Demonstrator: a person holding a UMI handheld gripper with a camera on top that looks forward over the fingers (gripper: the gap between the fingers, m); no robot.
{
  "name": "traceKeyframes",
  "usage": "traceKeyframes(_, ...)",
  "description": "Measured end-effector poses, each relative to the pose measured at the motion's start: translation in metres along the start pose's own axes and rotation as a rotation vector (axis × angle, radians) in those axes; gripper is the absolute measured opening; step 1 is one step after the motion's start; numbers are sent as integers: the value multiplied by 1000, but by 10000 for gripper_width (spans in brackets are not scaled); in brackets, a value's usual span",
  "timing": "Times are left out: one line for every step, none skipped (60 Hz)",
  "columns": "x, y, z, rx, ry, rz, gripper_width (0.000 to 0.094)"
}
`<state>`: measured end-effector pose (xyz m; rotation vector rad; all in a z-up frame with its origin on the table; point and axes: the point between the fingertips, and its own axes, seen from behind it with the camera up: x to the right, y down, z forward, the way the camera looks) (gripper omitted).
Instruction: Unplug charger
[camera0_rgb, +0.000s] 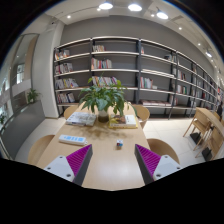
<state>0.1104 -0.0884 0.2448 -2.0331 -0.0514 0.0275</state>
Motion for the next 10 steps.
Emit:
traceKeyframes(-2,3,-4,-4,1,-2,857)
traceKeyframes(-4,5,-7,-6,3,-4,854)
traceKeyframes(-6,8,-11,-9,4,-6,855)
traceKeyframes(-8,10,-15,-11,4,-6,854)
traceKeyframes(-10,13,-18,-13,3,-7,855)
traceKeyframes(-12,14,-23,-16,1,-8,855)
traceKeyframes(-14,17,-27,-17,1,-10,857)
traceKeyframes(-16,19,-30,-18,2,-11,858)
traceKeyframes(-18,20,-32,-17,3,-13,858)
traceKeyframes(-20,22,-35,-17,3,-13,859)
